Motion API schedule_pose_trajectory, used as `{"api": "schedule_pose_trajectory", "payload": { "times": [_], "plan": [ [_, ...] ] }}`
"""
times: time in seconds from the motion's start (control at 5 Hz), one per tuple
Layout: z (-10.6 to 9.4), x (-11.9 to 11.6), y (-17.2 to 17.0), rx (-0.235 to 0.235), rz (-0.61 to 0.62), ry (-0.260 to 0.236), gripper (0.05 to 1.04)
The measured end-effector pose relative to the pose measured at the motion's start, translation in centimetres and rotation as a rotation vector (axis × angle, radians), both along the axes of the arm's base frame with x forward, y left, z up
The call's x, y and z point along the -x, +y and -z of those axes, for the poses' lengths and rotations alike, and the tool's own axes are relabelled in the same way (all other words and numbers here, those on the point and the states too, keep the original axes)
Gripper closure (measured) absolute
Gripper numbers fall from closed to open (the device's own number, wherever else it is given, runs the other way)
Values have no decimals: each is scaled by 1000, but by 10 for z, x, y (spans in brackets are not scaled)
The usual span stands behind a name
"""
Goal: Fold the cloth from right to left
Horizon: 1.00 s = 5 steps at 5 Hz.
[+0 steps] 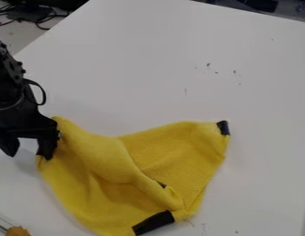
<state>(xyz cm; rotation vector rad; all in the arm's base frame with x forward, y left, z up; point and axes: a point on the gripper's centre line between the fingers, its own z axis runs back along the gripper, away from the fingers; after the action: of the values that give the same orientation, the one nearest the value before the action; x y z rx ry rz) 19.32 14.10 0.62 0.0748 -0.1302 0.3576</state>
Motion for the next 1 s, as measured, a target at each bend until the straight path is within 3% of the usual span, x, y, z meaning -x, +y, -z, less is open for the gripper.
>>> {"api": "schedule_pose_trajectory", "payload": {
  "times": [0.4,0.8,1.0],
  "plan": [
    [3,-4,1,4,-2,-3,134],
    [2,-10,-7,-13,28,23,698],
    [-14,-7,-5,-48,6,15,912]
  ]
}}
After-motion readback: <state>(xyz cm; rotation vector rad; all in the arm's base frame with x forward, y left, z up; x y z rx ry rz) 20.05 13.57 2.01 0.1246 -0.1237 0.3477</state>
